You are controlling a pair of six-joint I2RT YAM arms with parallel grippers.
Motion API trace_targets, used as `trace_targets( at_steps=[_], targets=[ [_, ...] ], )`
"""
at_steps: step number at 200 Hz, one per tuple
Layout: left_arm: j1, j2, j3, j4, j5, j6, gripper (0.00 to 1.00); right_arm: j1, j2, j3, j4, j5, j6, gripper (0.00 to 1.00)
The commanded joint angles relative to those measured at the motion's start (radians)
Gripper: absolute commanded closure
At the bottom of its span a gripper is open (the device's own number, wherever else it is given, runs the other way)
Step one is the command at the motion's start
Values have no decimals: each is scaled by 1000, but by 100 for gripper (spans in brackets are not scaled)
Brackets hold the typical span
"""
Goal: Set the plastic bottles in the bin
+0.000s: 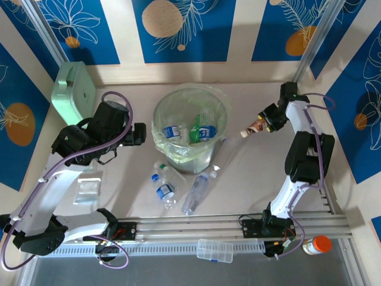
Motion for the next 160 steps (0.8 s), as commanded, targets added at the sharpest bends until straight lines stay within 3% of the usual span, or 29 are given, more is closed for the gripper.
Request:
trace_targets(
  at_steps=[1, 55, 122, 160],
  targets=[
    [11, -26, 14, 36, 3, 28, 8, 21, -108, -13, -15, 75, -39, 55],
    [10, -47, -27, 98, 46, 9, 9, 113, -285, 83, -8, 131, -61, 54],
    [11, -83, -84, 141, 50, 1, 9, 263, -398, 273, -31, 173, -185, 55],
    [10, -83, -88, 150, 36, 11, 9, 404, -424, 391, -47, 197, -308, 54]
  ],
)
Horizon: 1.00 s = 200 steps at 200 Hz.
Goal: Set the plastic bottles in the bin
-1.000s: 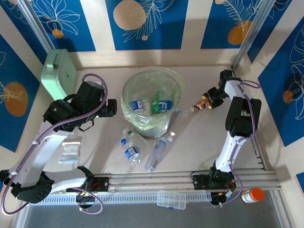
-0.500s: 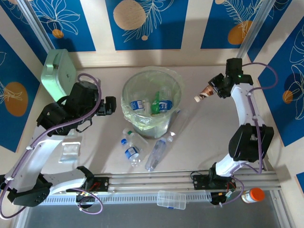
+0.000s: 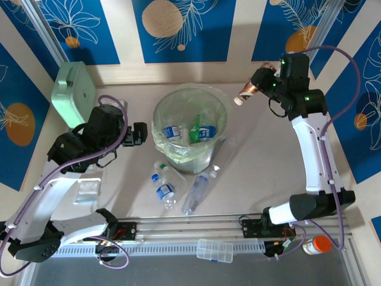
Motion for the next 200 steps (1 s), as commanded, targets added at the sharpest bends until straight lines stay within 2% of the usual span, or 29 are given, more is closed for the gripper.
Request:
trace_targets(
  at_steps=[1, 23, 50, 81, 117, 150, 167, 185, 200],
  targets=[
    [10, -14, -7, 26, -6, 6, 9, 83, -36, 70, -19, 19, -118, 54],
    [11, -9, -5, 30, -15, 12, 8, 167, -15, 133, -20, -37, -192, 54],
    [10, 0, 5, 38, -20, 22, 8, 256, 85, 230, -92, -154, -253, 52],
    [11, 6, 11, 46, -30, 31, 8, 356, 201, 305, -190, -196, -298, 51],
    [11, 12, 10, 51, -27, 33, 8, 380, 329, 360, -284, -289, -235, 50],
    [10, 5, 2, 49, -33, 34, 8, 415, 403, 388, -377, -327, -239, 49],
    [10, -4, -8, 46, -34, 34, 8, 434, 421, 365, -413, -307, -248, 48],
    [10, -12, -16, 46, -33, 33, 8, 450, 434, 331, -433, -288, -258, 44],
    [11, -14, -18, 40, -40, 27, 8, 467, 447, 328, -439, -250, -265, 36]
  ],
)
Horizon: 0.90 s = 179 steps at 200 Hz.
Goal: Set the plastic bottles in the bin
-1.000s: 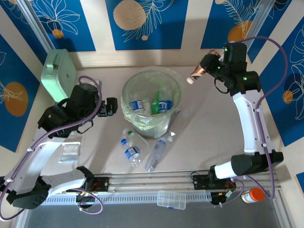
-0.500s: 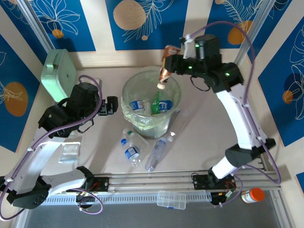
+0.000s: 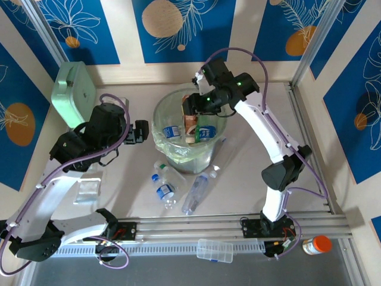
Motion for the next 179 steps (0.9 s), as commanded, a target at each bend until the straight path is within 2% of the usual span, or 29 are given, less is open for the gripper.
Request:
trace_targets(
  at_steps=[1, 25, 57, 105, 147, 179],
  targets=[
    [11, -19, -7, -3, -28, 7, 8, 25, 20, -10, -59, 16, -21, 35],
    [12, -6, 3, -25, -32, -10, 7, 41, 54, 42, -56, 38, -9, 24],
    [12, -10, 11, -41, -27, -24, 7, 70, 95, 186, -78, 84, -19, 17],
    [12, -56, -5, -56, -12, -33, 6, 49, 83, 328, -109, 97, -5, 16],
    [12, -85, -24, -73, 6, -62, 6, 9, -49, 240, -7, 83, 39, 22],
    [12, -75, -17, -60, 46, -114, 6, -49, -228, 42, 93, 95, 131, 26]
  ],
)
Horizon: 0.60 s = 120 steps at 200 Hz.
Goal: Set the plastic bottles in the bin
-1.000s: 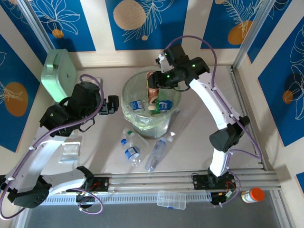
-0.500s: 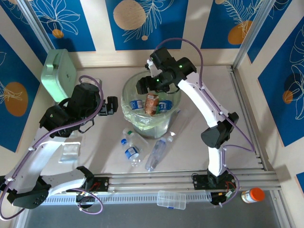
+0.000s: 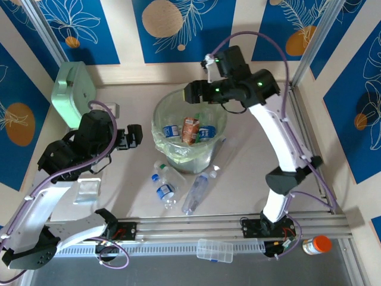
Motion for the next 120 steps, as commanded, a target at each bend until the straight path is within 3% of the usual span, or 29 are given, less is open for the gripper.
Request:
trace_targets(
  at_steps=[1, 36, 72, 104, 120],
  targets=[
    [12, 7, -2, -8, 44, -56, 6, -41, -144, -125, 89, 6, 88, 26],
    [13, 50, 61, -38, 126, -192, 7, -69, -394, -407, 211, 48, 210, 30],
    [14, 55, 131, -115, 162, -315, 7, -118, -635, -652, 203, 79, 287, 33],
    [16, 32, 140, -137, 230, -420, 9, -225, -836, -895, 191, 60, 350, 36],
    [16, 1, 93, -113, 282, -469, 10, -302, -900, -993, 177, -19, 394, 36]
  ],
)
